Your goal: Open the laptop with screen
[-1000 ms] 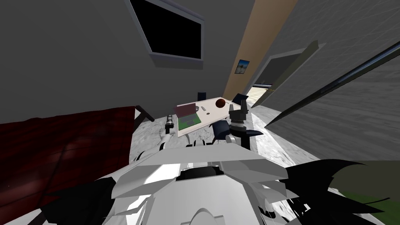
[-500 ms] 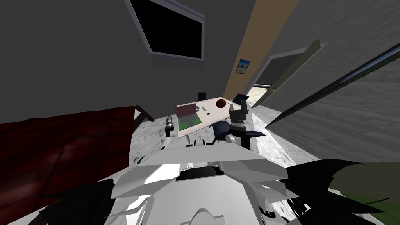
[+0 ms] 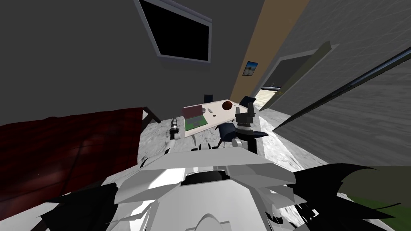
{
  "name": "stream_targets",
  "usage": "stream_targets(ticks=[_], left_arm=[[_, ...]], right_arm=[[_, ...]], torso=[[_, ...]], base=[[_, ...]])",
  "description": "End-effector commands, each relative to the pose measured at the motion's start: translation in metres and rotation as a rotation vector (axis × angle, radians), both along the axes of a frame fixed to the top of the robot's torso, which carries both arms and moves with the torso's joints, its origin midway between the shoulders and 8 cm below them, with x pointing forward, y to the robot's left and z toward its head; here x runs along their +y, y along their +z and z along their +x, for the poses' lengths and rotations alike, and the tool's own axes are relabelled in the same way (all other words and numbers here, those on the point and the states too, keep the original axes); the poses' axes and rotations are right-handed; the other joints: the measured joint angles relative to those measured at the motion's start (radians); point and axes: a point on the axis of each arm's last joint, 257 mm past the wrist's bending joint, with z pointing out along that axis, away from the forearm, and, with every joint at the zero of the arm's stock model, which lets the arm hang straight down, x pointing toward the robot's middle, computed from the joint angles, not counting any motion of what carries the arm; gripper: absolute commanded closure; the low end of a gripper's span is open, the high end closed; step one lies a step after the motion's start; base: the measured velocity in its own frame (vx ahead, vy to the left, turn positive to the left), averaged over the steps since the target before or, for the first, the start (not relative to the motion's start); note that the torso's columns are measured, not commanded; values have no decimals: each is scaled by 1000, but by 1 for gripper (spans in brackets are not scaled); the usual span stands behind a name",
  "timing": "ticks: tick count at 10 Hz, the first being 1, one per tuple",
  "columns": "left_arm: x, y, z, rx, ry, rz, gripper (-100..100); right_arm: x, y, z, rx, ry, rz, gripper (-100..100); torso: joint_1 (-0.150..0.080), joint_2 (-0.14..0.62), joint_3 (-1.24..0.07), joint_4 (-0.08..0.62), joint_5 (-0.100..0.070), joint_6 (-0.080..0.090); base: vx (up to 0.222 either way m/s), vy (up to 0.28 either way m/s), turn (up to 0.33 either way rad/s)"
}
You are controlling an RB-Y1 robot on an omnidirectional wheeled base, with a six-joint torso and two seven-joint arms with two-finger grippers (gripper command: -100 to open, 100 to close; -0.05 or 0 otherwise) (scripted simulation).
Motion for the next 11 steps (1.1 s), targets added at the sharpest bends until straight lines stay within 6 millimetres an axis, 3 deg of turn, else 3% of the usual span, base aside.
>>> stream_targets(ticks=[1,11], left_arm=[[0,-1,13,39,-6,7,-100],[1,-10,56,198,-18,33,-100]], right_arm=[[0,0,0,0,0,0,0],[0,0,0,0,0,0,0]], torso=[[0,-3,-2,-1,0,0],[1,0,0,0,0,0]], base=[[-60,-16,38],[-57,-21,46]])
